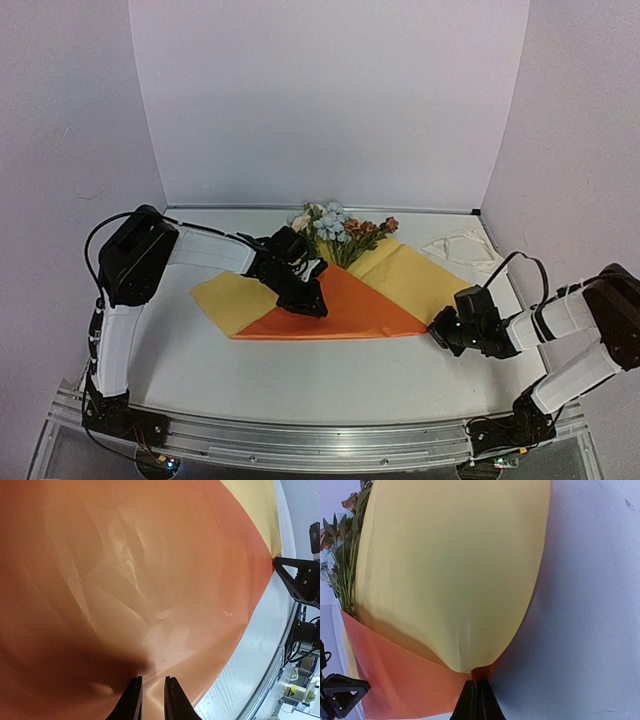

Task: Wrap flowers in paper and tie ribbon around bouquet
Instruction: Pick up the one-fourth-folded wrapping paper from the center of the board.

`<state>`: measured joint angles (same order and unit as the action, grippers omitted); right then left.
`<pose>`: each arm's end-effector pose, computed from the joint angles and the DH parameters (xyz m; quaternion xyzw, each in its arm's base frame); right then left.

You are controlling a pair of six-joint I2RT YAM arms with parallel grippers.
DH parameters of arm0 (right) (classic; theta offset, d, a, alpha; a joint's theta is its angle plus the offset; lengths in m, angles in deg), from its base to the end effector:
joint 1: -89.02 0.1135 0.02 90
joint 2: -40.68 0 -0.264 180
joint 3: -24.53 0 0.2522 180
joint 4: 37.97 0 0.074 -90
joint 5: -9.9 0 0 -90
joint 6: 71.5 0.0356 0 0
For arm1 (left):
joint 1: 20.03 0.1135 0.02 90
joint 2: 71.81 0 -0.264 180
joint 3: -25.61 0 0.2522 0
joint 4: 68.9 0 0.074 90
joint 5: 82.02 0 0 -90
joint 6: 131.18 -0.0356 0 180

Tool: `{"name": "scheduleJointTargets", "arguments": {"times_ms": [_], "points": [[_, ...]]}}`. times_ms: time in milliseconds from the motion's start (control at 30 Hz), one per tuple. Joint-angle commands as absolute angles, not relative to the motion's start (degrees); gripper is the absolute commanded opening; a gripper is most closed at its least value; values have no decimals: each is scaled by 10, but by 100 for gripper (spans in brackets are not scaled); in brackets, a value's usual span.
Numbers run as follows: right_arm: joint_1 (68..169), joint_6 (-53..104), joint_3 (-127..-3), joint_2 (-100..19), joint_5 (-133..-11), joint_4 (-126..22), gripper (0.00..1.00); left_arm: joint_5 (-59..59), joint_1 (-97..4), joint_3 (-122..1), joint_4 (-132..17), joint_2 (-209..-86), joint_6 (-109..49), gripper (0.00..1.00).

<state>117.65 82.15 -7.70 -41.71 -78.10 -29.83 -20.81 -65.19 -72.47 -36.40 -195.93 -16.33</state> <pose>0.1995 0.1103 0.1082 0.2681 0.8733 0.3042 0.2702 0.3049 -0.3309 0.1316 0.2307 0.9058 -0.3466 0.0778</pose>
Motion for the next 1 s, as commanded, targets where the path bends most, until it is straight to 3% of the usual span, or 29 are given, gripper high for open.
{"name": "scheduleJointTargets", "arguments": {"times_ms": [0, 300, 567, 967], "points": [[1180, 806, -62, -380, -777, -375, 0, -210, -650, -750, -356, -1959, -175, 18], [1259, 792, -54, -232, -870, -532, 0, -239, -662, -746, -362, -1928, -168, 19], [1279, 798, -49, -184, -906, -560, 0, -262, -702, -749, -375, -1905, -165, 19], [1300, 786, -66, -140, -942, -600, 0, -286, -743, -866, -373, -2006, -179, 19]]}}
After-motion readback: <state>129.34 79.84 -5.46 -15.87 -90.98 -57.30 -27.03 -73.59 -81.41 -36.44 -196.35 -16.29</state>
